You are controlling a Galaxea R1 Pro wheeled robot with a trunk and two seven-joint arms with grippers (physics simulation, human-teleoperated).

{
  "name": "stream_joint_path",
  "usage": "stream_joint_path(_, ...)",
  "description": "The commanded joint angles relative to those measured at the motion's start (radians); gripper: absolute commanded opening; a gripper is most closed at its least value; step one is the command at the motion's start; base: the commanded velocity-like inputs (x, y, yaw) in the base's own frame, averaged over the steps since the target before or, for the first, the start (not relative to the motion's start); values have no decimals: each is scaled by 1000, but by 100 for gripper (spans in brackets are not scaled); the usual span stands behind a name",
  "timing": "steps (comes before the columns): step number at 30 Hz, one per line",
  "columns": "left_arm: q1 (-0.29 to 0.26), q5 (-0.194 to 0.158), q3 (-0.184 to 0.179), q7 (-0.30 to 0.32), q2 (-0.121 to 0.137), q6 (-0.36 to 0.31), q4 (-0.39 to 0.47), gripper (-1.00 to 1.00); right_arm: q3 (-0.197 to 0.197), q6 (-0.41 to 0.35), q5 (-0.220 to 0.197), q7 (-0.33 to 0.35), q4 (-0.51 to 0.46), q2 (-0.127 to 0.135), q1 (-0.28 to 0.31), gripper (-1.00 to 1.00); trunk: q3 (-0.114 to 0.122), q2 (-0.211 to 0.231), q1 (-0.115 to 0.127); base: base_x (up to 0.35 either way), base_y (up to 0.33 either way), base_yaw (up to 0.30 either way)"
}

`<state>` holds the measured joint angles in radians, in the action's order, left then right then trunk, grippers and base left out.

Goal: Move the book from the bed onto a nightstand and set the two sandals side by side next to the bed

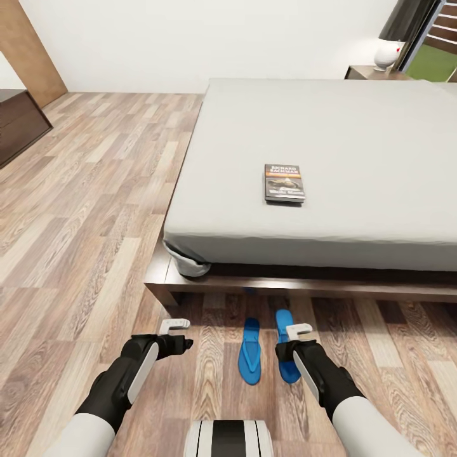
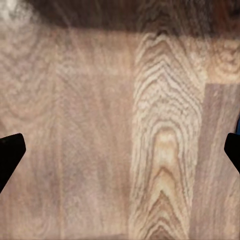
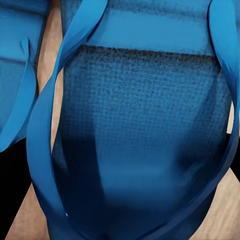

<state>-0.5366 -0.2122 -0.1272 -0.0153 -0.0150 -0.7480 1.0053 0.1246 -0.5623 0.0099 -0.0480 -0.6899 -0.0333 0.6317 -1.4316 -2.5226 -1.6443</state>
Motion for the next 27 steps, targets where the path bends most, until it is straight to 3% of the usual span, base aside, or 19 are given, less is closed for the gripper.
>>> stream_joint_path(1, 0, -4, 0, -2, 0, -5, 1, 100, 3, -6, 1, -4, -1, 0, 0, -100, -1, 0, 0, 0, 2, 0)
stream_joint_path(6, 0, -5, 0, -1, 0, -23, 7, 100, 4, -5, 0, -3, -3, 0, 0, -100, -1, 0, 0, 0, 0, 0)
stream_joint_path(11, -1, -7, 2, 2, 0, -137, 16, 100, 3, -7, -3, 10, -1, -3, 0, -100, -1, 0, 0, 0, 0, 0)
stream_joint_path(16, 0, -8, 9, 2, 1, -230, 81, 100, -3, -16, -2, 15, 11, 0, 3, -100, -1, 0, 0, 0, 0, 0)
stream_joint_path(22, 0, -9, 12, 1, 1, -286, 118, 100, -7, -9, -1, 14, 168, 21, 74, -100, -1, 0, 0, 0, 0, 0)
stream_joint_path(27, 0, -8, 13, 1, 0, -299, 144, 100, -8, 7, 2, 15, 227, 27, 102, -100, -1, 0, 0, 0, 0, 0)
